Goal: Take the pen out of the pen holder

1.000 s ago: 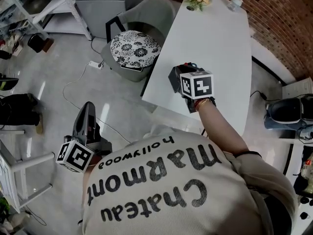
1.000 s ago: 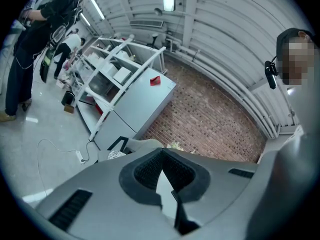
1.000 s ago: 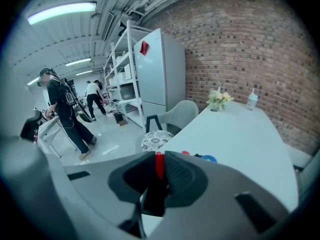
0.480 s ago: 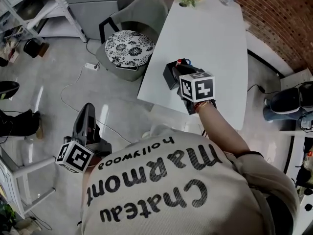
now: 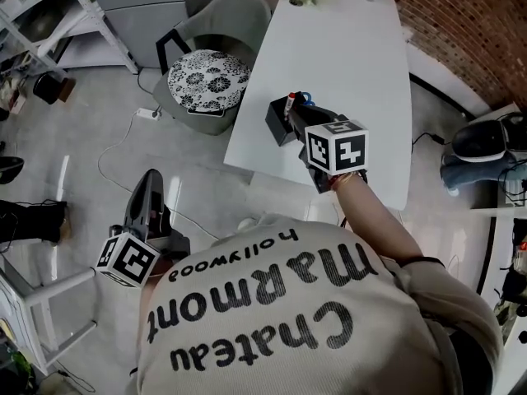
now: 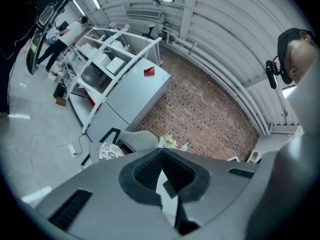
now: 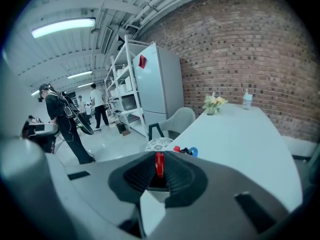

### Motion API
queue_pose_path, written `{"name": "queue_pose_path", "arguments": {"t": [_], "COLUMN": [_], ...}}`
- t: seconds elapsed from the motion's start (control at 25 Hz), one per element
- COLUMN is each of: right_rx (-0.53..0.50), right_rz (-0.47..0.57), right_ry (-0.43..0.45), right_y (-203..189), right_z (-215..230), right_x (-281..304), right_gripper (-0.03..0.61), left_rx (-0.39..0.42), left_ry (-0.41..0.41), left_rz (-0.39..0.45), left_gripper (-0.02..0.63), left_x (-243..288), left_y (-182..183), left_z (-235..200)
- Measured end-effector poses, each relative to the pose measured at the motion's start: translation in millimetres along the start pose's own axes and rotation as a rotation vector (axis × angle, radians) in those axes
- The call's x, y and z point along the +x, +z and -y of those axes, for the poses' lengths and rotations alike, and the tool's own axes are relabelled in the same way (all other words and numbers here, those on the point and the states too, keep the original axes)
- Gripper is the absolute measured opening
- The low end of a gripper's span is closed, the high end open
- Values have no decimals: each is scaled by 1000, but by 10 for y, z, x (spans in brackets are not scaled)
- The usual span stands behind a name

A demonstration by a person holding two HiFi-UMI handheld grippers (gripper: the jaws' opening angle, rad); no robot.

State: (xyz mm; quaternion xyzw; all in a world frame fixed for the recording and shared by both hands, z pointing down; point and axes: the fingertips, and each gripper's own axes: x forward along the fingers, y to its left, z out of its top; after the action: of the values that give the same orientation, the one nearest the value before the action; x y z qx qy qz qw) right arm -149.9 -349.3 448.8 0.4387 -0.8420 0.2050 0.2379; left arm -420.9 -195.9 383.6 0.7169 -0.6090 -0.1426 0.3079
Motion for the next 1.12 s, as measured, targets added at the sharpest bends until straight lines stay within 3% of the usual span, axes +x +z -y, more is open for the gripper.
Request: {"name": "queue_pose_path", "arguments": {"t": [0.44, 1.12], "right_rx": [36, 41], "right_rz": [45, 90], "right_ry": [37, 128], "right_y": [110, 52], "right_z": [100, 162], "right_x": [-222, -716], "right_gripper": [58, 58], "left_rx": [3, 0], "left_ry": [-59, -35], "left_rz": [-26, -6], "left_gripper": [0, 0], "left_x": [314, 128], "left_y": [-165, -524], "left_z": [321, 880]}}
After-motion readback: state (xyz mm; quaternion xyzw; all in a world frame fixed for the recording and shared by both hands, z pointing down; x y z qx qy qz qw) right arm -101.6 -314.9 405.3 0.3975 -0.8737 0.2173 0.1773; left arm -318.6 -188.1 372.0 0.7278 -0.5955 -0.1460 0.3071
